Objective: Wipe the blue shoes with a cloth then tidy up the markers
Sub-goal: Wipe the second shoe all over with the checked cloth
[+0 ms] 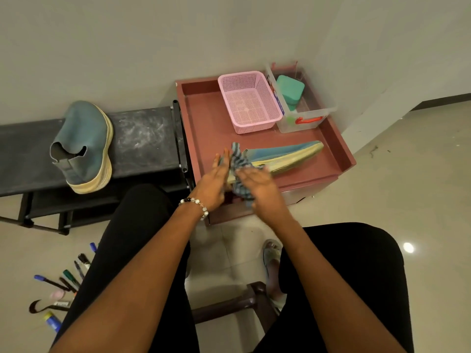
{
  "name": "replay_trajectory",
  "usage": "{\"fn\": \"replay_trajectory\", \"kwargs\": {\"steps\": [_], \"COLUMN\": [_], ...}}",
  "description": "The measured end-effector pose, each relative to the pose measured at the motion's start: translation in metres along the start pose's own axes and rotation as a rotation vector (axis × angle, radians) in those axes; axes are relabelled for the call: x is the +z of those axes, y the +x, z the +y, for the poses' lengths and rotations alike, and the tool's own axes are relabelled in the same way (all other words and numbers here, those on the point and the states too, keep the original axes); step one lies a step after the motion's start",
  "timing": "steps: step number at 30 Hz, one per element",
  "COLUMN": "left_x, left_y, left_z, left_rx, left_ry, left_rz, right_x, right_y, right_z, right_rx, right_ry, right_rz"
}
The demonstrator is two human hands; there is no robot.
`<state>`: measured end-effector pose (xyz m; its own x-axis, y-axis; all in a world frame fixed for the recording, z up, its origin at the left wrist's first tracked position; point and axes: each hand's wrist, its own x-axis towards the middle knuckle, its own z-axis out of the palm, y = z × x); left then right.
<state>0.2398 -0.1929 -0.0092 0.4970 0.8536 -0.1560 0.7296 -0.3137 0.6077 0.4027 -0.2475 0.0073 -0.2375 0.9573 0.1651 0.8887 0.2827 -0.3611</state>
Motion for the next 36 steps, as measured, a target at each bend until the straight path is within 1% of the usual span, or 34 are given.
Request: {"fn": "replay_trajectory", "kwargs": {"steps": [3, 5, 6, 8, 9, 10, 12, 14, 17, 19, 22, 24, 25, 26, 27, 29, 30, 31, 32, 33, 34, 36], "left_x": [0.001, -0.002, -0.004, -0.005, -0.005, -0.005, -0.004, -0.003, -0.005, -0.004, -0.007, -0.011, -0.013, -0.013, -0.013, -0.012, -0.011, -0.010, -0.008, -0.007, -0.006, -0.004], "left_y": [0.001, 0.001, 0.001, 0.001, 0.001, 0.001, 0.001, 0.001, -0.003, -0.003, 0.000, 0.003, 0.004, 0.004, 0.004, 0.004, 0.005, 0.005, 0.006, 0.007, 0.007, 0.006], "left_z": [0.002, 0.004, 0.006, 0.008, 0.009, 0.008, 0.006, 0.003, 0.003, 0.004, 0.005, 0.006, 0.005, 0.004, 0.004, 0.003, 0.001, 0.000, -0.001, -0.002, -0.003, -0.004], "left_rx": [0.015, 0.000, -0.004, -0.006, -0.005, -0.004, -0.012, -0.047, -0.064, -0.042, -0.033, -0.026, -0.019, -0.009, 0.003, 0.015, 0.015, 0.018, 0.018, 0.011, -0.004, -0.022], "left_ry": [-0.062, -0.078, -0.085, -0.091, -0.091, -0.087, -0.038, -0.018, -0.060, -0.108, -0.146, -0.151, -0.155, -0.158, -0.157, -0.140, -0.122, -0.101, -0.082, -0.071, -0.064, -0.059], "left_rz": [0.052, 0.060, 0.064, 0.081, 0.078, 0.071, 0.041, 0.007, 0.001, 0.030, 0.034, -0.008, -0.027, -0.035, -0.035, -0.018, -0.010, -0.005, -0.006, -0.008, -0.011, -0.009], "right_x": [-0.013, -0.009, -0.005, 0.006, 0.011, 0.014, 0.018, 0.015, 0.007, -0.004, -0.017, -0.014, -0.011, -0.011, -0.013, -0.025, -0.030, -0.035, -0.037, -0.035, -0.031, -0.017], "right_y": [-0.009, -0.011, -0.009, -0.003, -0.001, 0.000, 0.000, 0.003, 0.006, 0.004, -0.005, -0.009, -0.008, -0.006, -0.003, 0.004, 0.006, 0.008, 0.010, 0.013, 0.016, 0.018], "right_z": [0.038, 0.031, 0.020, -0.006, -0.016, -0.025, -0.035, -0.035, -0.017, 0.006, 0.034, 0.037, 0.033, 0.027, 0.020, 0.008, 0.007, 0.004, 0.001, -0.001, -0.003, -0.005], "right_rx": [0.081, 0.158, 0.241, 0.391, 0.396, 0.357, 0.227, 0.094, -0.092, -0.079, 0.064, 0.103, 0.125, 0.178, 0.271, 0.509, 0.567, 0.571, 0.535, 0.468, 0.394, 0.296], "right_ry": [-0.132, -0.138, -0.085, 0.101, 0.174, 0.203, 0.178, 0.145, 0.041, 0.010, 0.006, -0.063, -0.056, -0.001, 0.102, 0.376, 0.478, 0.511, 0.492, 0.448, 0.391, 0.252], "right_rz": [0.069, 0.094, 0.108, 0.144, 0.166, 0.179, 0.157, 0.090, -0.017, -0.030, 0.094, 0.110, 0.131, 0.186, 0.265, 0.470, 0.548, 0.598, 0.615, 0.588, 0.506, 0.212]}}
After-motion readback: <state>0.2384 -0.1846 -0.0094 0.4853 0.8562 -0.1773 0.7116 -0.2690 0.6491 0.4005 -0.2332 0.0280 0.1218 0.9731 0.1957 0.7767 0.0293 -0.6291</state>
